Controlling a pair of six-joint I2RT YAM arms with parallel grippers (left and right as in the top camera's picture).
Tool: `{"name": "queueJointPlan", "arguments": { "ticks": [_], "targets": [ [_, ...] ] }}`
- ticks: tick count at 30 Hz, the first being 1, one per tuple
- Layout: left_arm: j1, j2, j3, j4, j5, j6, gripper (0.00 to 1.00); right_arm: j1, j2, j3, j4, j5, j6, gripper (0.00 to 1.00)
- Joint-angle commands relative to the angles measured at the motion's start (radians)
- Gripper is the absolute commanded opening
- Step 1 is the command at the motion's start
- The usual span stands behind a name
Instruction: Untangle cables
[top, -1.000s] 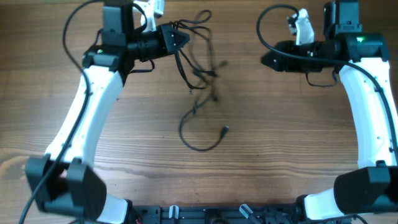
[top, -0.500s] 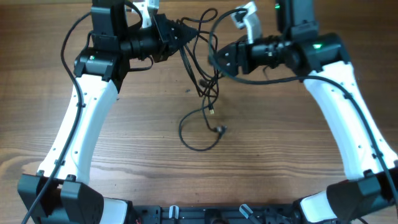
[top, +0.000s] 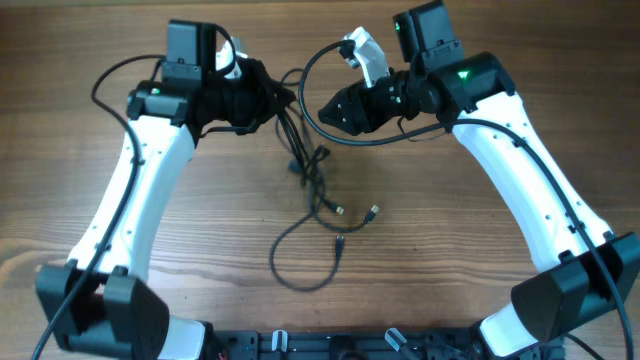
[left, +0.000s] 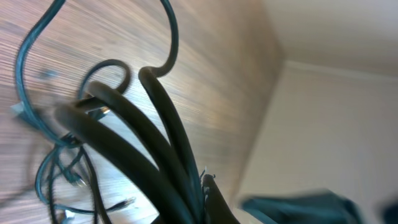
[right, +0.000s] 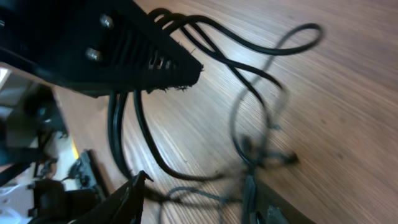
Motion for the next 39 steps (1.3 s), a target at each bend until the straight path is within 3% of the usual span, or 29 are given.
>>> {"name": "queueJointPlan", "arguments": {
  "ticks": [1, 2, 3, 6, 8, 15, 24, 30, 33, 36, 37, 39],
  "targets": [
    [-0.054, 0.097, -0.054, 0.016, -0.077, 0.064, 0.05, 0.001, 0.01, 0.014, -0.014, 0.107, 0.065, 0.53],
    [-0.069, 0.121, -0.055, 0.02, -0.08, 0.092, 0.11, 0.001, 0.01, 0.014, -0.014, 0.11, 0.066, 0.53],
    [-0.08, 0.137, -0.055, 0.024, -0.08, 0.13, 0.24, 0.001, 0.01, 0.014, -0.014, 0.112, 0.076, 0.53],
    [-0.111, 0.169, -0.055, 0.02, -0.15, 0.246, 0.76, 0.001, 0.01, 0.014, -0.019, 0.126, 0.086, 0.54],
    [-0.1, 0.158, -0.041, -0.015, -0.237, 0.269, 0.89, 0.001, 0.01, 0.014, -0.025, 0.126, 0.086, 0.56],
    [0.003, 0.008, 0.06, -0.215, -0.384, 0.348, 0.93, 0.002, 0.01, 0.014, -0.044, 0.2, 0.133, 0.6],
    [0.021, -0.142, 0.06, -0.254, -0.328, 0.343, 0.98, 0.078, 0.044, 0.014, -0.051, 0.254, 0.05, 0.66],
    [0.039, -0.112, 0.06, -0.292, -0.329, 0.344, 0.94, 0.055, 0.134, 0.014, -0.028, 0.469, 0.261, 0.65],
    [0.037, -0.111, 0.06, -0.269, -0.328, 0.344, 0.94, 0.055, 0.147, 0.014, 0.015, 0.448, 0.264, 0.66],
    [0.032, -0.111, 0.06, -0.251, -0.329, 0.344, 0.95, 0.067, 0.195, 0.014, 0.054, 0.306, 0.187, 0.66],
    [0.032, -0.111, 0.06, -0.25, -0.329, 0.344, 0.95, 0.069, 0.206, 0.014, 0.054, 0.307, 0.187, 0.65],
    [0.032, -0.111, 0.06, -0.251, -0.329, 0.343, 0.95, 0.069, 0.237, 0.014, 0.051, 0.307, 0.189, 0.37]
  ]
}}
